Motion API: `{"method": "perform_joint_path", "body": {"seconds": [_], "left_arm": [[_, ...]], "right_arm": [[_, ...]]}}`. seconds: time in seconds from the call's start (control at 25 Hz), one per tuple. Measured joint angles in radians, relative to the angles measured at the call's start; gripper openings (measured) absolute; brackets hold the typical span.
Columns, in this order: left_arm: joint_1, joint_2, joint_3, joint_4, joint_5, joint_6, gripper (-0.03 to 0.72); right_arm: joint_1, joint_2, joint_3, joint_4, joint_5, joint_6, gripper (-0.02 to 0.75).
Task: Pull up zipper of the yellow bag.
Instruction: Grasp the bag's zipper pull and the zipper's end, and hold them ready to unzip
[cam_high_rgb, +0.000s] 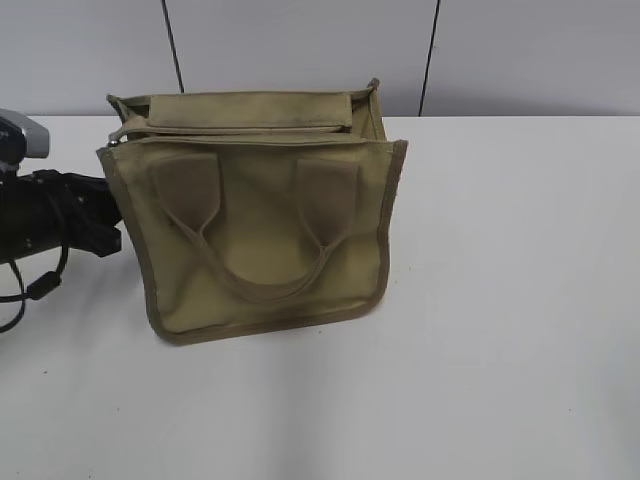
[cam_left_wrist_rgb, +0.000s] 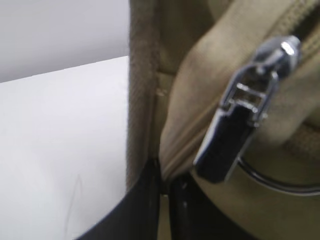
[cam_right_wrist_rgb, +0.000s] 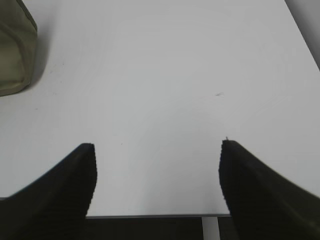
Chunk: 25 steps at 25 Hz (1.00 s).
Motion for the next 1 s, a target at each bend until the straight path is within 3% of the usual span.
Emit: {"method": "perform_joint_path", "body": {"seconds": [0.48, 0.8, 1.0], "left_arm": [[0.0, -0.559, 0.037, -0.007, 0.421, -0.045, 0.006], [0.0, -0.607, 0.037, 0.034, 0.452, -0.098, 0.006], [0.0, -0.607, 0.037, 0.047, 0.449, -0.109, 0.006]], "right_arm": [[0.001, 0.0, 0.0, 0.007, 0.0, 0.0, 0.583], [0.061, 0.034, -0.017, 0.023, -0.01, -0.022, 0.582], [0.062, 0.279, -0.052, 0.091, -0.187, -0.111, 0.582]]}}
